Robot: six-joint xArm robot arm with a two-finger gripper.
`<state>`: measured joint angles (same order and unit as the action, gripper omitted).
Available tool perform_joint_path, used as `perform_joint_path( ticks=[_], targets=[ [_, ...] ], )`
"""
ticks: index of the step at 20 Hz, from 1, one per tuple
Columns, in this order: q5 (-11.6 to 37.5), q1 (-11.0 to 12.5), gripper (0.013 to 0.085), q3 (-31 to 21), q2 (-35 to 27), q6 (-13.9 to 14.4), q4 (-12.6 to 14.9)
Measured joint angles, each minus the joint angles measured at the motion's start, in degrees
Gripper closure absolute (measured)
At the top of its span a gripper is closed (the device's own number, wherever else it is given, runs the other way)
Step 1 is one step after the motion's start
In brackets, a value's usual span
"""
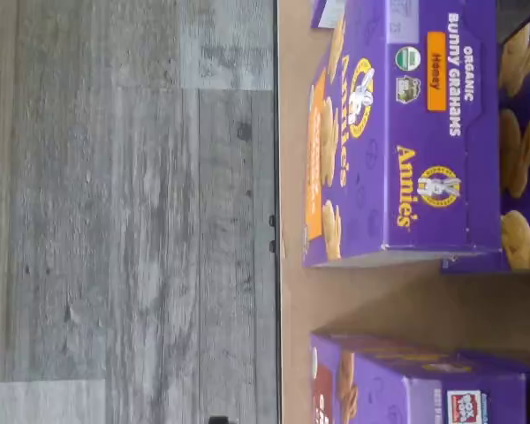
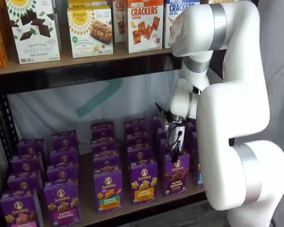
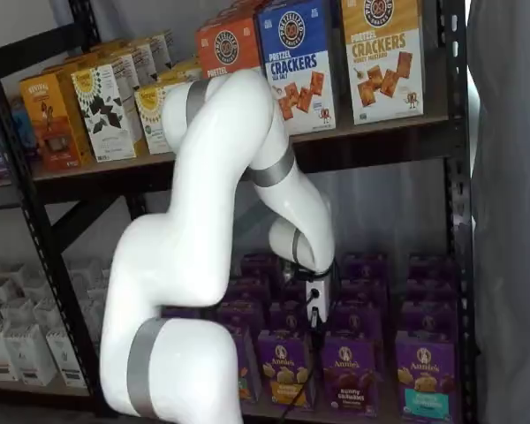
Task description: Pick up the purple box with a brown patch in the center, on the bottom shelf, the fifth box from the left
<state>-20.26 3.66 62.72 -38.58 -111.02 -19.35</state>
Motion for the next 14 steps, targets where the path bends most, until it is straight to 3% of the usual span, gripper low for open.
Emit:
perform_joint_path(
  ticks=[1, 3, 4, 7, 14],
  targets=[
    [-0.3, 0.0, 0.0130, 0.1, 0.0, 0.9, 1.0],
    [-1.9, -0.1, 0.0130, 0.3, -0.2, 8.2, 8.8],
    [-1.8, -0.3, 0.0130, 0.0, -0.3, 9.4, 10.0],
    [-1.1, -0.8, 0.0130, -0.3, -0.6, 9.9, 10.1],
    [0.8, -1.0, 0.0130, 0.6, -2.0, 7.6, 7.4]
  ],
)
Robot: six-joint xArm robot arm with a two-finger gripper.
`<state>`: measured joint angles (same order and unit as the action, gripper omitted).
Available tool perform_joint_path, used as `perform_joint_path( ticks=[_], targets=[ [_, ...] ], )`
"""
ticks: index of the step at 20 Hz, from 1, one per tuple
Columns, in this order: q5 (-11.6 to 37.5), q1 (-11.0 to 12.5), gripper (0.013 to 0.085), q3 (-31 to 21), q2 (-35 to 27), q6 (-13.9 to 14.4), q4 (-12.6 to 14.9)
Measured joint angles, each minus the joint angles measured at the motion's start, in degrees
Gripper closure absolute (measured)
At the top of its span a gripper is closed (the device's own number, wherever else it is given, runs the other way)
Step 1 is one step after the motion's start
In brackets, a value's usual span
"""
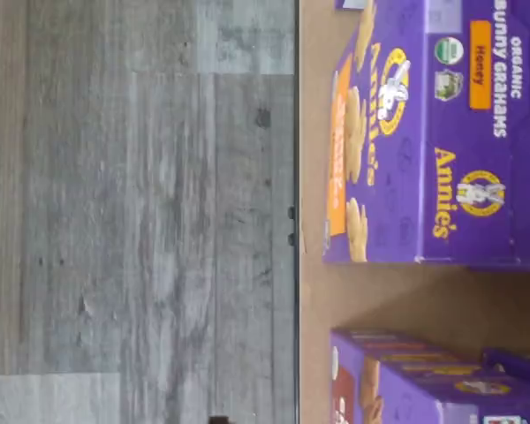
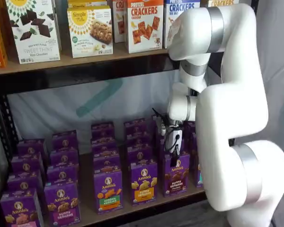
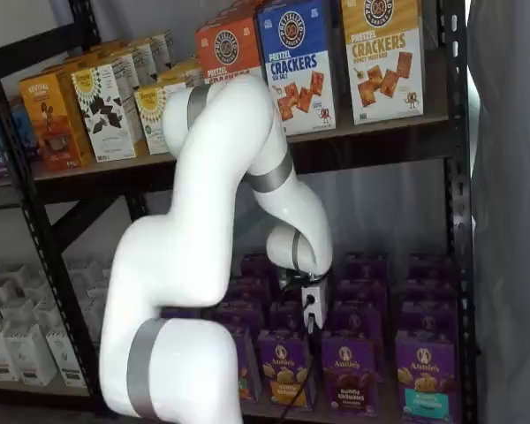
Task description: Pick up the purple box with a brown patch in the center, on the bottom shelf, the fifth box from the left
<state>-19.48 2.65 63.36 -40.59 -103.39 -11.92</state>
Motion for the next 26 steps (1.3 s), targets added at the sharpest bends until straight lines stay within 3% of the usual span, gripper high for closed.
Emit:
perform_joint_path(
  ticks=[9, 16, 26],
  targets=[
    [-2.3, 1.8, 0.0130, 6.4, -4.2, -1.0, 0.6],
    [-4.5, 2.9, 0.0130, 11.7, -8.6, 2.1, 5.2],
    [-5.4, 3.3, 0.0130, 15.2, -12.8, 5.4, 9.3]
  ],
)
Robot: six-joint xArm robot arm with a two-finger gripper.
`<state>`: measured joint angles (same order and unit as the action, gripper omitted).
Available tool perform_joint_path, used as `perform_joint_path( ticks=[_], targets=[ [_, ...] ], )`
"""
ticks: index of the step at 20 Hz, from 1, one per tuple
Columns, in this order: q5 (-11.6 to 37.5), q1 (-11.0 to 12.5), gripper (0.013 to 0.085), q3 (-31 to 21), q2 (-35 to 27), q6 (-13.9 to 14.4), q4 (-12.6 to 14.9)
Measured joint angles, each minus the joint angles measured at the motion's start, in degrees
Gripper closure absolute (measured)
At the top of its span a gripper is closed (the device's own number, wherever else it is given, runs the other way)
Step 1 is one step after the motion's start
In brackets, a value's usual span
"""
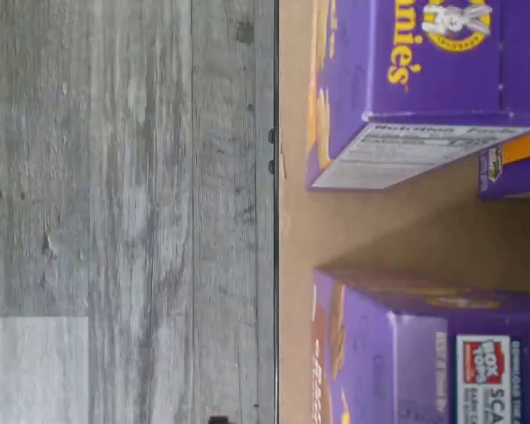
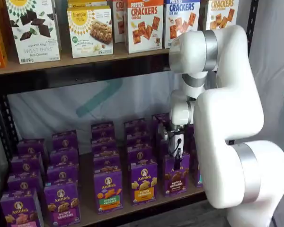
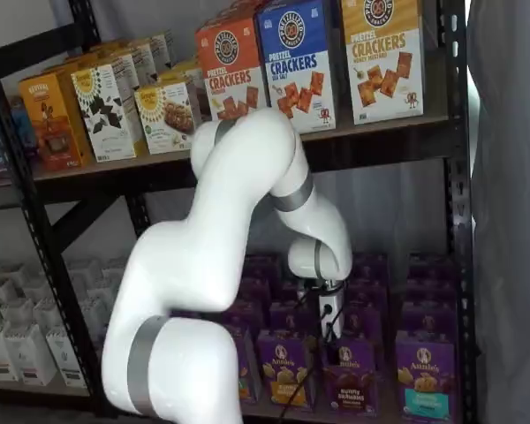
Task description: Pick up the purple box with a brown patch in the center, on the bottom shelf, the fifth box from the left
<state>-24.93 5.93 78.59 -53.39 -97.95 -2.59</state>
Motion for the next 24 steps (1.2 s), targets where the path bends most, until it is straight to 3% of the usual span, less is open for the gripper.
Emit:
perform_joint_path(
  ticks=[6, 13, 18, 22, 24],
  targets=[
    [2.9, -0.3, 0.0130, 0.0, -1.5, -2.8, -3.3],
    [5.3, -0.4, 0.0130, -0.2, -2.4, -3.2, -3.8],
    [5.5, -0.3, 0.0290, -0.2, -2.5, -3.8, -4.4],
    [5.7, -0.3, 0.0370, -0.2, -2.5, -4.5, -5.0],
    [5.7, -0.3, 0.0370, -0.3, -2.5, -4.2, -4.7]
  ],
)
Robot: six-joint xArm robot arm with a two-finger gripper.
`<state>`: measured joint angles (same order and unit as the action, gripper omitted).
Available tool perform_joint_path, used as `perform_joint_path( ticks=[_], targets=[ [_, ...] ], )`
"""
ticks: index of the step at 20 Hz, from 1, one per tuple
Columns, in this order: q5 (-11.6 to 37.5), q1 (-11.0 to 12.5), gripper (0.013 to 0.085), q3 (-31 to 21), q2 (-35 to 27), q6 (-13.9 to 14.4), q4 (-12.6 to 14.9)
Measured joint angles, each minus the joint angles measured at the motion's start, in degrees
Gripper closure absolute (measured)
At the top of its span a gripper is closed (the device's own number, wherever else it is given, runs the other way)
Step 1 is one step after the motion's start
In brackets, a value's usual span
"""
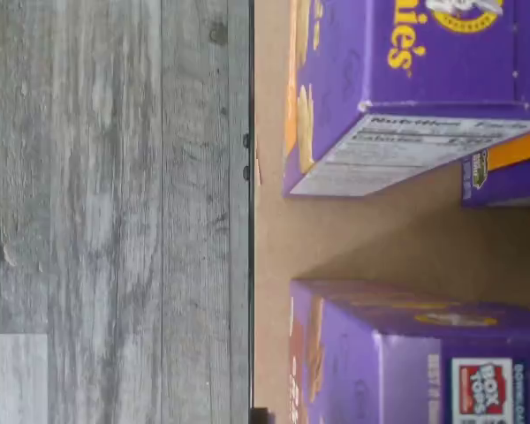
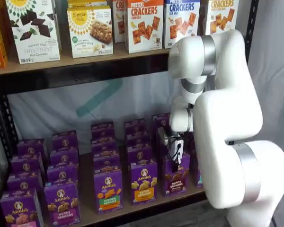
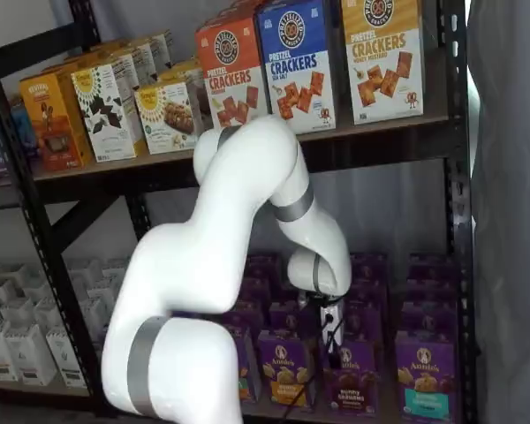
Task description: Pick up the purple box with a brown patch in the center, on the bottom shelf, the fifth box from the left
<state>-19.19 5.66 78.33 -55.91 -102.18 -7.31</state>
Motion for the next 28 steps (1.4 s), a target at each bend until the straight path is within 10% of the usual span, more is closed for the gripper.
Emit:
perform_joint_path(
  ticks=[11, 28],
  targets=[
    [0.7, -0.1, 0.0370, -0.3, -0.1, -0.1, -0.2],
    [0.3, -0.5, 0.0690, -1.4, 0.8, -0.2, -0.7]
  ],
)
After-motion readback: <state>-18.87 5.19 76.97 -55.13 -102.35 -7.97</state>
